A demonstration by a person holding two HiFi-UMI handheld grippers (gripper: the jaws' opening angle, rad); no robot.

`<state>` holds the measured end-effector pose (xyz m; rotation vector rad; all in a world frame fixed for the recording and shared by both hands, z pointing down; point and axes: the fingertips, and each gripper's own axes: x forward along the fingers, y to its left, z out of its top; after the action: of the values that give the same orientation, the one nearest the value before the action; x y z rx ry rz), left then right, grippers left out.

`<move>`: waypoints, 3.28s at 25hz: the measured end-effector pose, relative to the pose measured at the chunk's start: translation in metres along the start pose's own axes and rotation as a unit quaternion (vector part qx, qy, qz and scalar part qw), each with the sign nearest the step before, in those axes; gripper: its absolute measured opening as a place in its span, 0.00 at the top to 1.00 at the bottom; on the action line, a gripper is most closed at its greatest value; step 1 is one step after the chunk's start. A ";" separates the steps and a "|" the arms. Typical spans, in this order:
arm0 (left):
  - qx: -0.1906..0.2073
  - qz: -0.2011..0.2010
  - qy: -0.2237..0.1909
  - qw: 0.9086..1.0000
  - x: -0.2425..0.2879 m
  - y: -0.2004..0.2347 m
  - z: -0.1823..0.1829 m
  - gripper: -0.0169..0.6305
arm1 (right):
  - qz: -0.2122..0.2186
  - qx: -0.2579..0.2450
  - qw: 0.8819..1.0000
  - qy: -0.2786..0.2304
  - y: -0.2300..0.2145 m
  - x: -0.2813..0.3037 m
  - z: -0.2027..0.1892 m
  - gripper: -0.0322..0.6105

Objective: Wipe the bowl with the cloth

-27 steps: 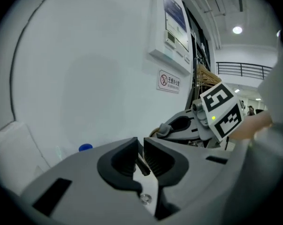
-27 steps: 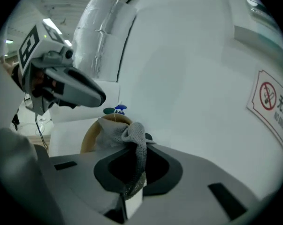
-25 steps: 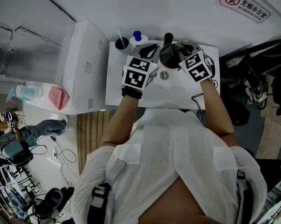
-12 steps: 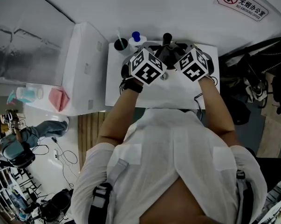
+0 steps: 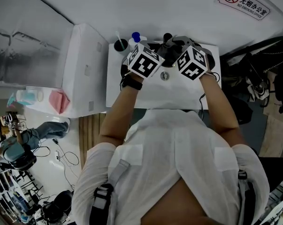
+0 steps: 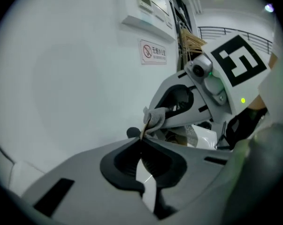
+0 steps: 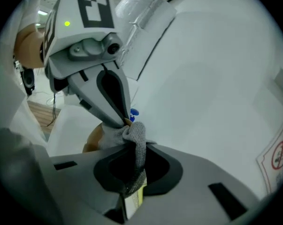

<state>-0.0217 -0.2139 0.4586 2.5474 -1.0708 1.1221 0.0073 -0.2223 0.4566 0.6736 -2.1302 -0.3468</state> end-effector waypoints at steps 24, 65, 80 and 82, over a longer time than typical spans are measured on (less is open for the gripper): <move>0.056 0.024 0.034 0.998 0.015 -0.007 -0.012 0.93 | 0.022 -0.054 0.998 0.033 0.005 0.016 -0.012 0.89; -0.331 0.073 -0.127 0.932 0.009 0.015 -0.048 0.94 | 0.013 0.429 0.892 -0.144 0.005 0.004 -0.033 0.84; -0.364 0.118 -0.074 0.921 -0.001 0.038 -0.118 0.94 | 0.003 0.421 0.886 -0.195 -0.013 -0.026 -0.035 0.89; -0.370 0.117 -0.061 0.920 0.007 0.037 -0.131 0.94 | -0.005 0.427 0.882 -0.200 -0.016 -0.030 -0.042 0.89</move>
<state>-0.1192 -0.1921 0.5508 1.9281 -1.5016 0.4451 0.0613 -0.2187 0.4547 1.1793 -2.6599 0.5531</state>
